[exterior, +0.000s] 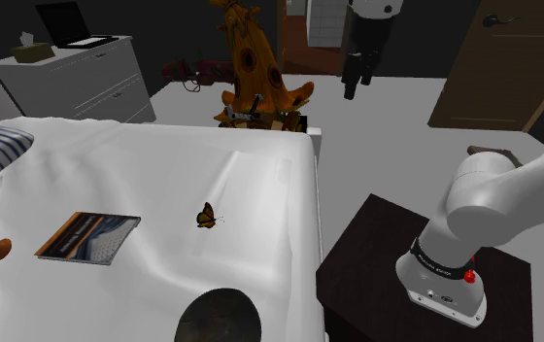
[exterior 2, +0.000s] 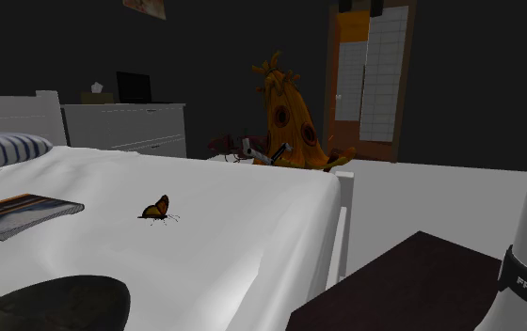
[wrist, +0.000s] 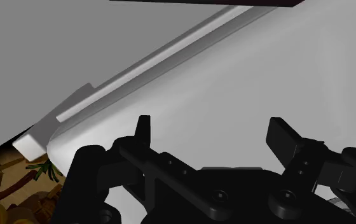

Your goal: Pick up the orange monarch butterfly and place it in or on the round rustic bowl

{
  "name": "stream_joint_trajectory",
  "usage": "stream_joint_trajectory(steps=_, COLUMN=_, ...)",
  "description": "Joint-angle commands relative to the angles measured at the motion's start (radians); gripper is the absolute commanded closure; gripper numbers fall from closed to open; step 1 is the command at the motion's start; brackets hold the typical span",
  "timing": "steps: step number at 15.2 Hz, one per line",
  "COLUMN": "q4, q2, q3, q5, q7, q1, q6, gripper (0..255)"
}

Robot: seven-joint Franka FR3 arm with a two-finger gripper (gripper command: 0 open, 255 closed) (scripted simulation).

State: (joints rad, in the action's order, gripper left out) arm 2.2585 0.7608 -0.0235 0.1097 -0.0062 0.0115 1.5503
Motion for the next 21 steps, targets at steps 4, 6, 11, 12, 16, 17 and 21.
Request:
stream_joint_trajectory(steps=4, q4=0.018, q2=-0.057, q3=0.052, q5=-0.026, q7=0.077, q1=0.008, q6=0.051, gripper=0)
stream_joint_trajectory(steps=6, q4=0.023, q2=-0.101, q3=0.086, q5=-0.041, q7=0.127, q1=0.013, q6=0.085, gripper=0)
stream_joint_trajectory(steps=11, q4=0.013, q2=-0.233, q3=0.167, q5=-0.069, q7=0.252, q1=0.024, q6=0.168, gripper=0)
stream_joint_trajectory(steps=12, q4=0.007, q2=-0.263, q3=0.182, q5=-0.072, q7=0.277, q1=0.026, q6=0.184, gripper=0)
stream_joint_trajectory(steps=16, q4=-0.031, q2=-0.391, q3=0.241, q5=-0.076, q7=0.377, q1=0.031, q6=0.243, gripper=0)
stream_joint_trajectory(steps=17, q4=-0.044, q2=-0.426, q3=0.255, q5=-0.075, q7=0.402, q1=0.032, q6=0.256, gripper=0)
stream_joint_trajectory(steps=21, q4=-0.108, q2=-0.571, q3=0.304, q5=-0.059, q7=0.504, q1=0.039, q6=0.303, gripper=0)
